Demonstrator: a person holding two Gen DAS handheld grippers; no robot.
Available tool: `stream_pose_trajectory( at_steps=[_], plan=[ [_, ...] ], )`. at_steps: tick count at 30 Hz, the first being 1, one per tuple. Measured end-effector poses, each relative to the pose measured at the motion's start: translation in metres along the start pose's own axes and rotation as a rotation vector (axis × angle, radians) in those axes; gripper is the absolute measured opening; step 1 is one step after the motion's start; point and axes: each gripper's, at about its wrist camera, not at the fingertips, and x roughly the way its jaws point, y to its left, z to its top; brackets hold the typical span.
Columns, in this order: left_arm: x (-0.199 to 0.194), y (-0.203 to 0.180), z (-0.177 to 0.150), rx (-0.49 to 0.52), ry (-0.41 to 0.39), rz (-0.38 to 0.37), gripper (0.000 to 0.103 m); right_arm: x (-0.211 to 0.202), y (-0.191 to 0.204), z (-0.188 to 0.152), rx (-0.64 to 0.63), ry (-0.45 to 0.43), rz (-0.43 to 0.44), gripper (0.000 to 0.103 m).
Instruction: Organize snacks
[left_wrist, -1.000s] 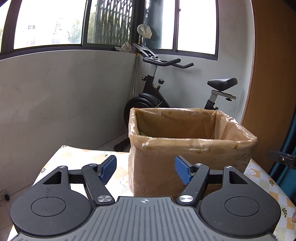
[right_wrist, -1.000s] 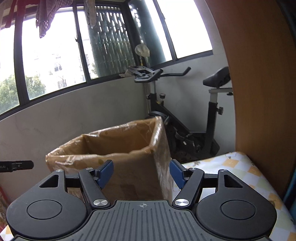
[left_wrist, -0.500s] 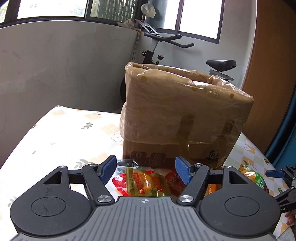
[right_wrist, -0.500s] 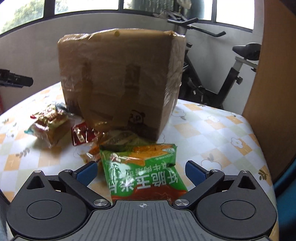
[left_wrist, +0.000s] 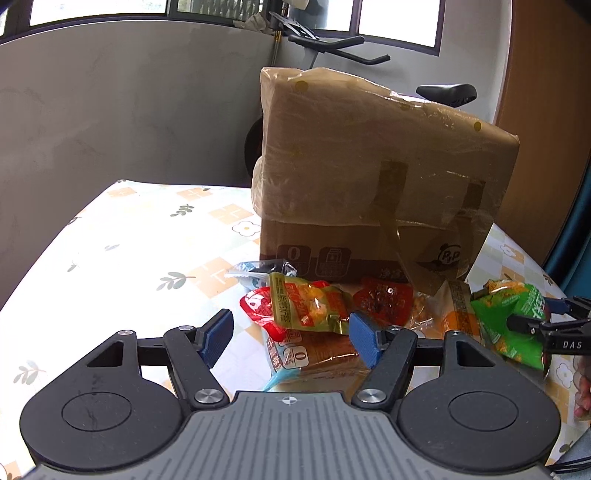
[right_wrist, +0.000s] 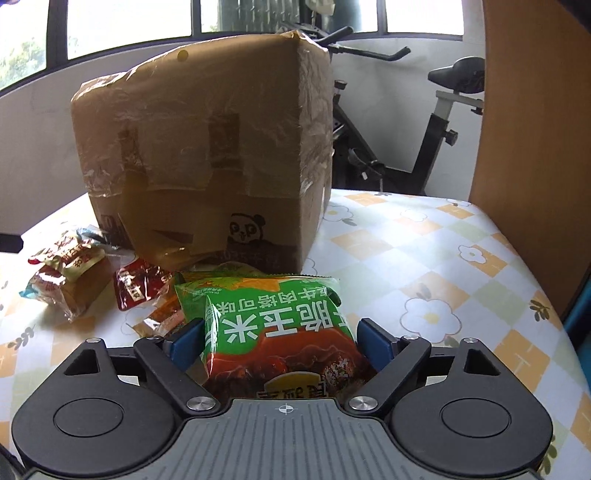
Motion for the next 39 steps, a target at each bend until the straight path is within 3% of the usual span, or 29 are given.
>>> stream_pose_trajectory(
  at_steps=[8,22,30,39],
  plan=[
    [0.013,-0.007,0.002,0.011,-0.002,-0.006,0.061,0.000,0.000,-0.012,0.031,-0.099,-0.054,0.081],
    [0.060,-0.024,0.011,0.052,0.010,0.087,0.063,-0.002,-0.004,-0.015,0.059,-0.118,-0.033,0.082],
    [0.059,-0.030,-0.001,0.085,-0.022,0.124,0.068,-0.002,-0.004,-0.015,0.066,-0.120,-0.030,0.082],
    [0.045,-0.034,-0.009,0.084,-0.045,0.154,0.064,-0.002,-0.004,-0.015,0.065,-0.120,-0.030,0.082]
  ],
)
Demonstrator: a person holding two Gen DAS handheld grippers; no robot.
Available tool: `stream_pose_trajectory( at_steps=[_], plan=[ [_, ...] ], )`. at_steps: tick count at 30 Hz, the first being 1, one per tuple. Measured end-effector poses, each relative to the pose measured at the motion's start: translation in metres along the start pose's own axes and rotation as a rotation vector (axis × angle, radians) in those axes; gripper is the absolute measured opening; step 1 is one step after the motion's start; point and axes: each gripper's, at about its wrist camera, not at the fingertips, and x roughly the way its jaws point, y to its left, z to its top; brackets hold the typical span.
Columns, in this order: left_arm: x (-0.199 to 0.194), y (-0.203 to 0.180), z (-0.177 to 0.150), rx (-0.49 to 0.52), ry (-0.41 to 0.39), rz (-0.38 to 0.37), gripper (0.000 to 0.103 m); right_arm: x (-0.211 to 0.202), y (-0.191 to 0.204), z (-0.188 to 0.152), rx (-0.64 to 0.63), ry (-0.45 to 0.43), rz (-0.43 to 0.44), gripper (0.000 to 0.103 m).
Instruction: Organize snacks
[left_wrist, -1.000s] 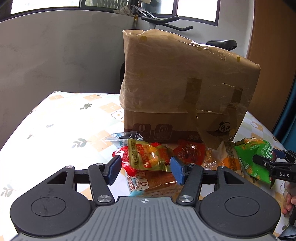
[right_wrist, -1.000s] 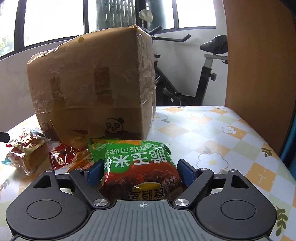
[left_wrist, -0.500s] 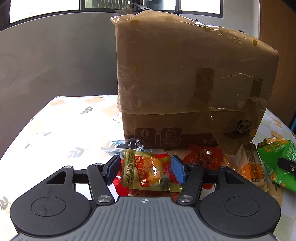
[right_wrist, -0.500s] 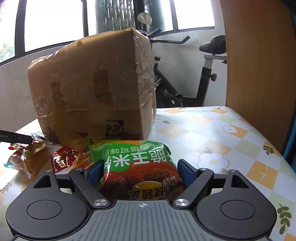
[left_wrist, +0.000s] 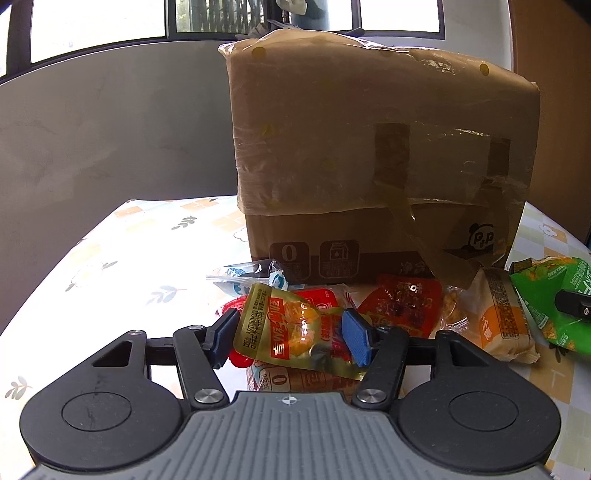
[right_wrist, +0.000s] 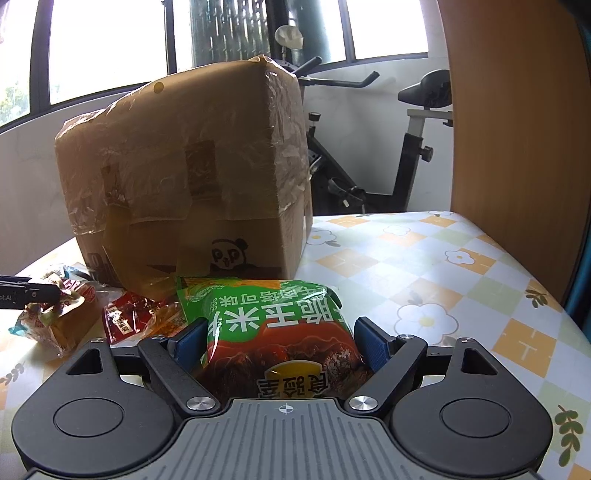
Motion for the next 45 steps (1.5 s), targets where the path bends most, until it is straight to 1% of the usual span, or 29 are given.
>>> stream_pose_trajectory(
  at_steps=[9,12,14,16,18,20,21,22,29,33,37,39,41,45],
  plan=[
    [-0.019,0.002,-0.015,-0.005,-0.016,0.029,0.063,0.000,0.000,0.000,0.000,0.000,0.000,0.082],
    [-0.023,0.004,-0.015,-0.022,-0.017,0.028,0.058,0.000,0.000,0.000,0.000,0.000,0.000,0.082],
    [-0.028,0.005,-0.014,-0.037,-0.025,0.035,0.043,0.000,0.000,0.000,0.000,0.000,0.000,0.082],
    [-0.030,0.005,-0.015,-0.045,-0.022,0.028,0.040,0.000,0.000,0.000,0.000,0.000,0.000,0.082],
    [-0.030,0.006,-0.018,-0.047,-0.015,0.028,0.040,-0.001,0.000,0.000,-0.001,0.000,0.000,0.082],
    [-0.029,0.006,-0.018,-0.052,-0.012,0.024,0.043,-0.001,0.000,0.000,0.000,0.000,0.000,0.082],
    [-0.028,0.005,-0.018,-0.053,-0.006,0.026,0.046,-0.001,0.000,0.000,0.000,0.000,0.000,0.082],
    [-0.028,0.005,-0.019,-0.055,-0.002,0.029,0.051,0.000,0.000,0.000,0.001,-0.001,0.000,0.082],
    [-0.027,0.006,-0.020,-0.092,0.023,0.014,0.067,-0.001,0.000,0.000,0.000,0.000,0.001,0.082],
    [-0.028,0.002,-0.023,-0.108,0.033,-0.007,0.072,-0.001,0.000,0.000,0.000,-0.001,0.001,0.082],
    [-0.019,-0.005,-0.027,-0.070,0.065,0.008,0.073,-0.001,0.000,0.000,0.001,-0.001,0.001,0.082],
    [-0.018,-0.008,-0.030,-0.056,0.067,0.021,0.073,-0.001,0.000,0.000,0.002,-0.001,0.002,0.082],
    [-0.018,-0.006,-0.030,-0.065,0.072,0.012,0.073,0.000,0.000,0.000,0.004,0.000,0.004,0.082],
    [-0.023,0.002,-0.029,-0.107,0.096,-0.030,0.073,0.000,0.000,0.000,0.004,0.000,0.005,0.082]
  ],
)
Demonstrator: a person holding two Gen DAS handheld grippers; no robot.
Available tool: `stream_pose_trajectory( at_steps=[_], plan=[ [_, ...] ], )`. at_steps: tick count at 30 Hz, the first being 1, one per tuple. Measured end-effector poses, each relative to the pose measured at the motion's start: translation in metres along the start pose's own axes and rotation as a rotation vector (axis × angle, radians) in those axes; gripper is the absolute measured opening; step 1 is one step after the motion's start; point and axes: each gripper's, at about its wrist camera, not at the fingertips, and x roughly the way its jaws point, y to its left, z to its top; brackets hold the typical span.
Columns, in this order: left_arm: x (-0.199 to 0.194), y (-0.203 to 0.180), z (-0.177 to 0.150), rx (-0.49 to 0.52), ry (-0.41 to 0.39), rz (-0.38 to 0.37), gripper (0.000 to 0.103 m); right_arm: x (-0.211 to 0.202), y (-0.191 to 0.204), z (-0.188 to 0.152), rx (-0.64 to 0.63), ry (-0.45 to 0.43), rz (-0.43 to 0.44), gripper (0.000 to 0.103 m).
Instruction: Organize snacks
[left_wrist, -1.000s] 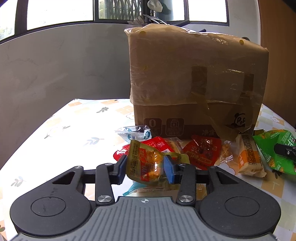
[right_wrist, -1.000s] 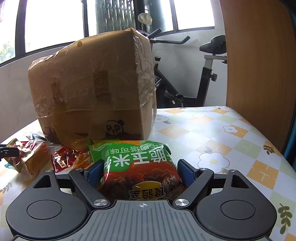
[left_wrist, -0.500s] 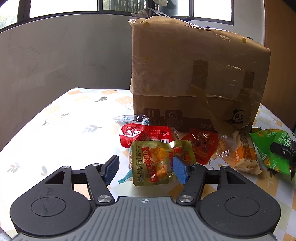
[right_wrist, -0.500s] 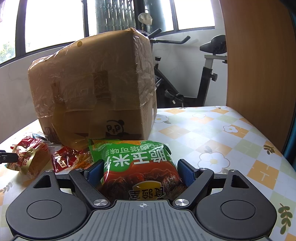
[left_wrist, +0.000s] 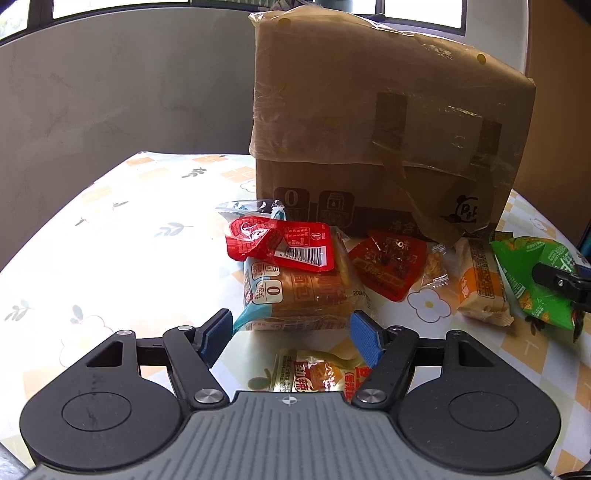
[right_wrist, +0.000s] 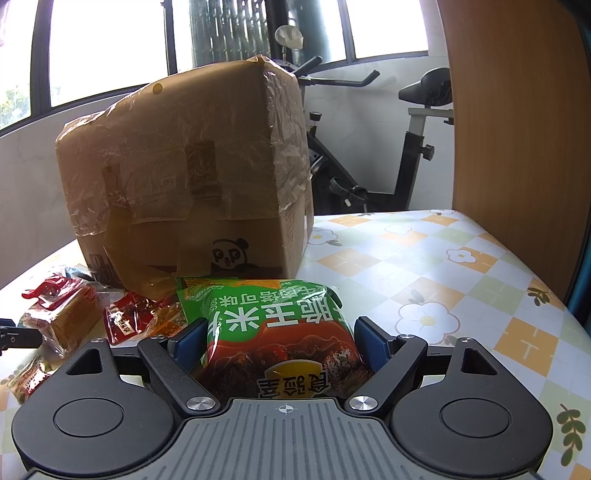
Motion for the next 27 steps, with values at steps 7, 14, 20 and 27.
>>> stream_pose_trajectory(
  at_steps=[7,14,20,27],
  plan=[
    [-0.006,-0.003,-0.019,0.035,0.080,-0.059,0.073,0.000,0.000,0.000,-0.001,0.000,0.001,0.082],
    [0.001,-0.011,-0.028,0.076,0.078,-0.049,0.082,0.000,0.000,0.000,-0.004,-0.001,0.000,0.082],
    [0.002,-0.020,-0.034,0.115,0.066,-0.049,0.088,0.000,0.001,0.000,-0.008,-0.002,-0.001,0.082],
    [-0.001,-0.018,-0.034,0.123,0.054,-0.063,0.081,-0.001,0.001,0.000,-0.008,-0.002,0.001,0.082]
  ],
)
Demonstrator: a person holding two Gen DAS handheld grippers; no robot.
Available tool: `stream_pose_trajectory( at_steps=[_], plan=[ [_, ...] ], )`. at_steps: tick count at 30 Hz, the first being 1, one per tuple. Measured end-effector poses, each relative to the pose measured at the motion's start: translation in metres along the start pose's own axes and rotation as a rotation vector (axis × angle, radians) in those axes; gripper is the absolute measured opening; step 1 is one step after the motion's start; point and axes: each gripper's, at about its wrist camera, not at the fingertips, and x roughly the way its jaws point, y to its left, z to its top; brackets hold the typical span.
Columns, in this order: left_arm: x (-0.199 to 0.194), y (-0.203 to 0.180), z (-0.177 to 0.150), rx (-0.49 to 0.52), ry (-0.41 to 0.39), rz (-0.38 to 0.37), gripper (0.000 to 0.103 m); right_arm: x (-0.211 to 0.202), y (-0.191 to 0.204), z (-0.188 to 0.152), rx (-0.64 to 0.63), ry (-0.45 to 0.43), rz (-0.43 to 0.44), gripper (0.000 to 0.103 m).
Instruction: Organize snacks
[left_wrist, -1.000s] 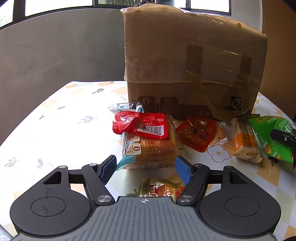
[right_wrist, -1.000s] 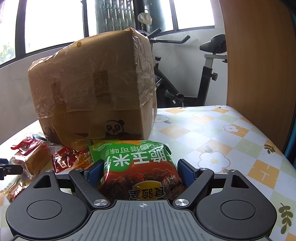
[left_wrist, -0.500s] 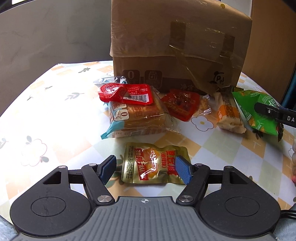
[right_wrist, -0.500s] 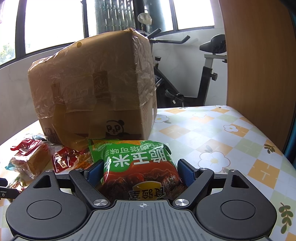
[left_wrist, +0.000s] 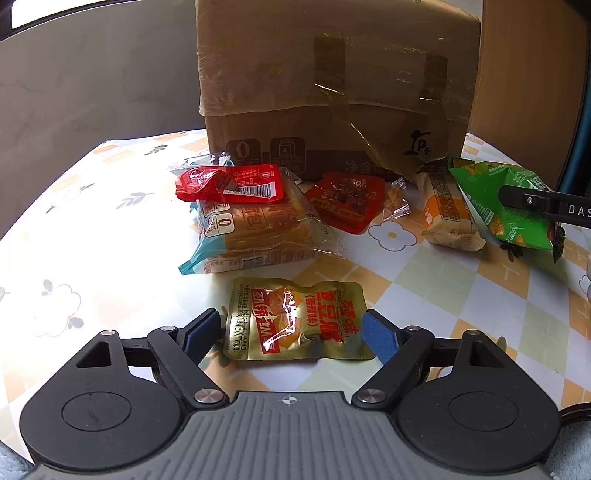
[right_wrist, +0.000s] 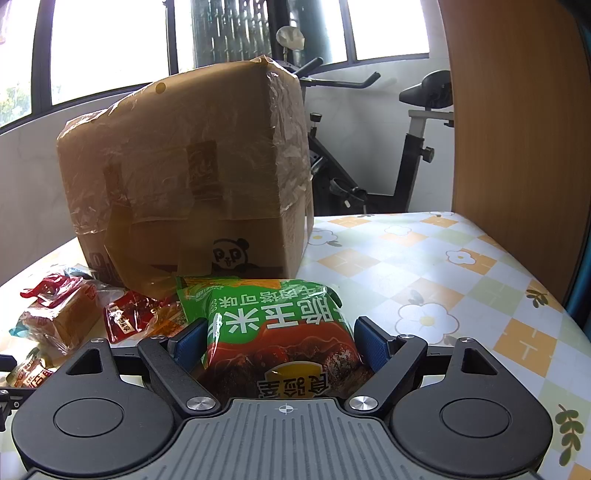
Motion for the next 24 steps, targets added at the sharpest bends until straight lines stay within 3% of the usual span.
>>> stream_pose_trajectory(
  at_steps=[3,9,14,17,24],
  plan=[
    [0.000,-0.002,0.001,0.003,-0.005,0.004,0.075,0.000,0.000,0.000,0.000,0.000,0.000,0.082],
    [-0.002,-0.003,0.002,0.018,-0.015,-0.021,0.053,0.000,0.000,0.000,0.000,0.000,0.000,0.082],
    [-0.004,-0.005,0.003,0.026,-0.017,-0.059,0.017,0.000,0.000,0.000,0.000,0.000,0.000,0.082],
    [-0.006,-0.004,0.004,0.013,-0.022,-0.084,0.011,0.000,0.000,0.000,0.000,-0.001,0.000,0.082],
    [-0.014,-0.001,0.011,0.010,-0.060,-0.085,0.010,-0.002,0.000,0.001,-0.001,-0.004,0.023,0.080]
  ],
)
